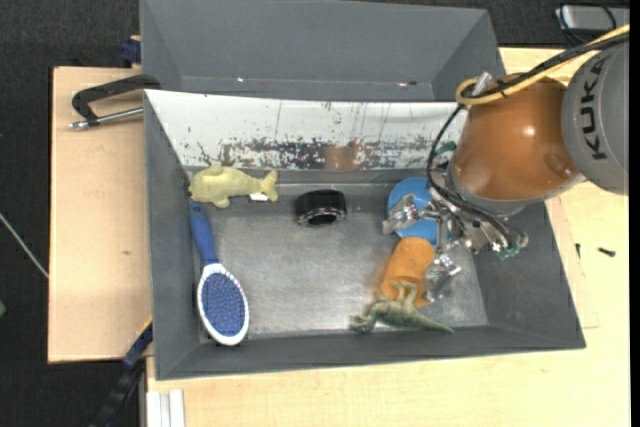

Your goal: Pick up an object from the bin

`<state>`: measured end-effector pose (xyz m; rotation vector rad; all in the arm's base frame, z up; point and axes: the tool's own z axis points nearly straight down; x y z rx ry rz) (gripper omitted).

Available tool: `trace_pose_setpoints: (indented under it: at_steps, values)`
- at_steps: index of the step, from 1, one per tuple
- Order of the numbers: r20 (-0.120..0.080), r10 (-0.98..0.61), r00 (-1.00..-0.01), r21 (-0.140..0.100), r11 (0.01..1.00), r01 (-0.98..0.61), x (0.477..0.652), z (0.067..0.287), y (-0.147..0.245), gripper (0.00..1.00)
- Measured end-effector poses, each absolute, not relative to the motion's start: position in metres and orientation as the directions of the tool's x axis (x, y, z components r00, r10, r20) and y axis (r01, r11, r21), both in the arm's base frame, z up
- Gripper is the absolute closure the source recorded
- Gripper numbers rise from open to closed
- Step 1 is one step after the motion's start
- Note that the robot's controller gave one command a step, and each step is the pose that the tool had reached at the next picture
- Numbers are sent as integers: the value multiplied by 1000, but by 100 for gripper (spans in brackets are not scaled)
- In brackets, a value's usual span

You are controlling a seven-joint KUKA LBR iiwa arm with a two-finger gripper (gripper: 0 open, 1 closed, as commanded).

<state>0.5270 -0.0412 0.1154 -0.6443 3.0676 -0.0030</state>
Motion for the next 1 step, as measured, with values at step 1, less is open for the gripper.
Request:
trace_pose_setpoints:
  at_steps: [1]
  values:
    - [2, -570, -822, 0, 822, -570, 542, 75, -51, 0]
